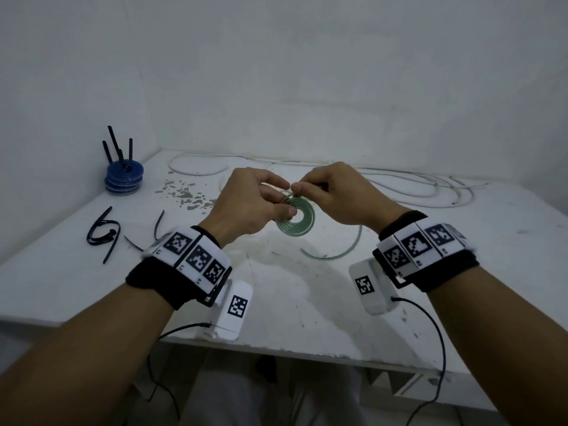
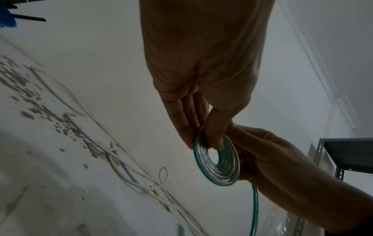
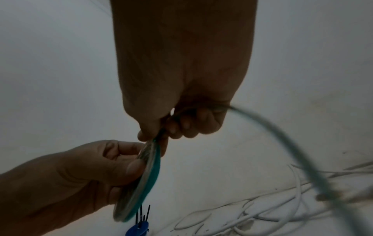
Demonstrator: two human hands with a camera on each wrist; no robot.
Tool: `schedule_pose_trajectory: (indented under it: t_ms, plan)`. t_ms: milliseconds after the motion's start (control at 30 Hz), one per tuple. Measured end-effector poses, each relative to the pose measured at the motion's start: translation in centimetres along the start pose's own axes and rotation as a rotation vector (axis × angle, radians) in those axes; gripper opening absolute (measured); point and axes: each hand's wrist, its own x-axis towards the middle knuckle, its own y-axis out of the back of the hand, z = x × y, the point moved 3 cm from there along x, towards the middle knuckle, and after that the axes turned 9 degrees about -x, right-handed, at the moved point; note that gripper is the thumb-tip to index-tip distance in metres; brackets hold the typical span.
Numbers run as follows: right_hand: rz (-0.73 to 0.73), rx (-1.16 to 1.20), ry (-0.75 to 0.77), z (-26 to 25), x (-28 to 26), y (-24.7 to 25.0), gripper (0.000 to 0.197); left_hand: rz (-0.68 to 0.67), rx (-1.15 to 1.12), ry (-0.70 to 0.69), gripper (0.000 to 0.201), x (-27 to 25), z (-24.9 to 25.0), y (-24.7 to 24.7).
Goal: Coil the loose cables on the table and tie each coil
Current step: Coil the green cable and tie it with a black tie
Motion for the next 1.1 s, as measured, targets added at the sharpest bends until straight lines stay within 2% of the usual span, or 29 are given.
schedule_pose_trajectory:
  t_ms: [100, 300, 500, 567, 667, 733, 800, 867, 967, 1100]
  plan:
    - [0.014, 0.035, 0.021, 0.0, -0.2, 0.7, 0.027, 0.006, 0.021, 0.003, 0.037, -0.3, -0.2, -0.1]
    - [0.028, 0.088, -0.05, 1.8, -1.0, 1.4, 0.028, 0.001, 0.026, -0.019, 0.032, -0.4, -0.1, -0.4]
    - [0.111, 0.151, -0.043, 1.6, -1.9, -1.6, 0.038, 0.133, -0.133, -0.025, 0.039, 0.4, 0.6, 0.2]
    - [0.138, 0.226, -0.073, 0.8, -2.4, -3.0, 0.036, 0.167, -0.196, -0.027, 0.038, 0.4, 0.5, 0.0]
    - [0.219, 0.352, -0.15, -0.4, -3.0, -4.8, 0.034, 0.239, -0.28, -0.04, 0.034, 0.3, 0.2, -0.6]
    - [0.326, 0.364, -0.21, -1.0, -3.1, -5.3, 0.033, 0.265, -0.285, -0.039, 0.034, 0.3, 0.1, -0.9]
    - [0.431, 0.431, -0.254, -1.4, -2.9, -5.1, 0.03, 0.265, -0.285, -0.035, 0.033, 0.4, 0.2, -0.8]
    - [0.474, 0.501, -0.255, -1.2, -2.8, -4.4, 0.026, 0.241, -0.272, -0.028, 0.033, 0.5, 0.3, -0.3]
    - [0.429, 0.456, -0.194, -0.3, -2.8, -3.3, 0.017, 0.21, -0.22, -0.022, 0.032, 0.4, 0.1, 0.3]
    - [0.347, 0.545, -0.187, 0.1, -2.5, -2.3, 0.012, 0.192, -0.335, 0.014, 0.032, 0.5, 0.1, 0.4]
